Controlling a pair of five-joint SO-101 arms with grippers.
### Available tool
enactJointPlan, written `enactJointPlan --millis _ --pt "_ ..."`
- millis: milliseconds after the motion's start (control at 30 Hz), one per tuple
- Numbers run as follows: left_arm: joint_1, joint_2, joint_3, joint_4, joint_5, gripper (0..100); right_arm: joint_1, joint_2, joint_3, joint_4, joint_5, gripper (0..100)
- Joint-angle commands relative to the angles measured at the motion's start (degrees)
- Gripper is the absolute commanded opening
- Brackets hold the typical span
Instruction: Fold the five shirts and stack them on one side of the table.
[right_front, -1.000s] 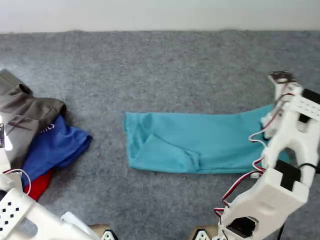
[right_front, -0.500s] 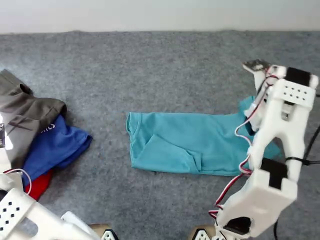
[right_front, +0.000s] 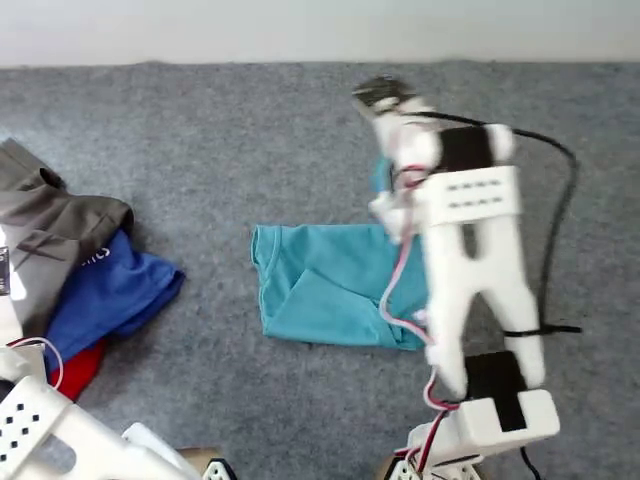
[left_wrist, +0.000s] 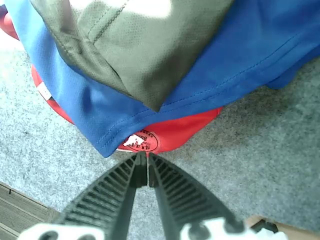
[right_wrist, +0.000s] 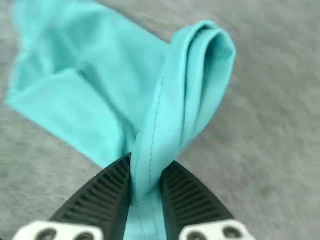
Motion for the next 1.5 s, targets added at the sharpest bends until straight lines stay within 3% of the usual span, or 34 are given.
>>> enactJointPlan --millis 0,400,633,767,1000,1267,1467 --pt "0.6 -0.3 -2.5 -0.8 -0.4 2 -6.4 1.8 -2.3 -0.8 -2.4 1.0" --pt "0.6 -0.3 -2.0 -0.5 -0.4 2 -17.3 16.0 -2.7 -8.9 -2.4 2.4" --pt "0.6 -0.3 -2.0 -0.4 -0.4 2 -22.4 22.8 -15.1 -5.8 -2.5 26.7" --pt "0.6 -0.3 -2.0 -0.4 -0.4 2 -21.9 25.5 -26.5 2.6 -2.3 22.7" --pt "0.6 -0.2 -2.0 -0.7 -0.4 2 -12.6 22.3 -23.0 2.9 -0.5 0.2" --pt "0.6 -0.2 -2.0 -0.7 -0.4 2 -2.5 16.7 -2.0 2.8 4.5 0.9" --pt "0.6 -0.2 -2.0 -0.7 -0.4 2 -7.8 16.2 9.8 2.6 4.3 1.0"
